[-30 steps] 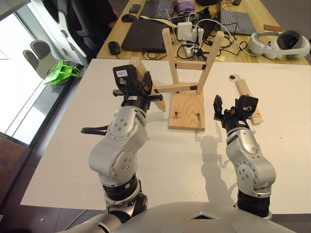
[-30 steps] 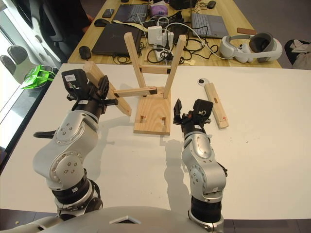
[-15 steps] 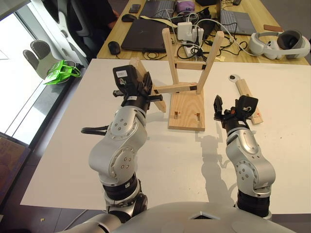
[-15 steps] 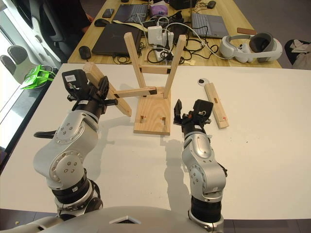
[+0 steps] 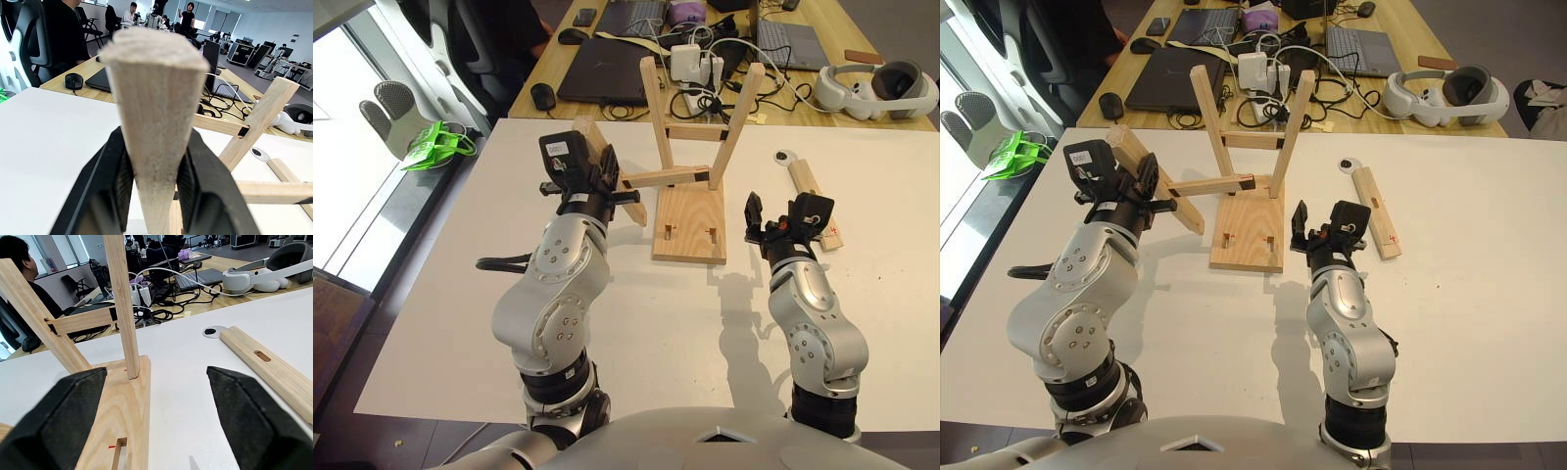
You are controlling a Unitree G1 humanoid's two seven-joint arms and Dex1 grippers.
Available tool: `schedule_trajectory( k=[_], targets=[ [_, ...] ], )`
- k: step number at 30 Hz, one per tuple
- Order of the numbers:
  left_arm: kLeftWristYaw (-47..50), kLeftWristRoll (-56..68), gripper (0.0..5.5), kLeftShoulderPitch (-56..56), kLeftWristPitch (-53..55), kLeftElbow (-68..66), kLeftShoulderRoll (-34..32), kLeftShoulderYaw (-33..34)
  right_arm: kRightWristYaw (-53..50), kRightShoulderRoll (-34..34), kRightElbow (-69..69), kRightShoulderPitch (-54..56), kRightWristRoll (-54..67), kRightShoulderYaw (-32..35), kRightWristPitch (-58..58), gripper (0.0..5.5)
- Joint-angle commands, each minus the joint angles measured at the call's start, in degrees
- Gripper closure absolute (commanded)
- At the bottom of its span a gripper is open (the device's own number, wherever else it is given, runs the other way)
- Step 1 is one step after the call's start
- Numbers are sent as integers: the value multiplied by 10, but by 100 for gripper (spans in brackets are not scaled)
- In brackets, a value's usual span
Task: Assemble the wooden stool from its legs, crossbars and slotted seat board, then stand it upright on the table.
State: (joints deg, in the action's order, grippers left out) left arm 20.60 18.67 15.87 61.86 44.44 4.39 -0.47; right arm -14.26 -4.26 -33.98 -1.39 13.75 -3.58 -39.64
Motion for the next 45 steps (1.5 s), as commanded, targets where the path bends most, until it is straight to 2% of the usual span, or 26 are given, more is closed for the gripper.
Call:
schedule_trajectory(
  k=[1, 26, 33, 40, 45],
  targets=[
    [3, 3, 446, 0, -6, 3, 51, 3, -3, -23, 0, 0, 2, 2, -7, 171],
    [2, 2, 446, 1, -7, 1, 47, 3, -8, -36, 9, 2, 16, 9, -18, 171],
    [-1, 5, 446, 19, -7, -10, 47, 7, -72, -112, 52, 20, 112, 76, -100, 171],
    [-3, 4, 446, 25, -8, -13, 45, 13, -139, -152, 92, 26, 224, 116, -146, 171],
    [-5, 4, 446, 29, -8, -14, 41, 17, -163, -146, 116, 34, 279, 103, -138, 171]
  ],
)
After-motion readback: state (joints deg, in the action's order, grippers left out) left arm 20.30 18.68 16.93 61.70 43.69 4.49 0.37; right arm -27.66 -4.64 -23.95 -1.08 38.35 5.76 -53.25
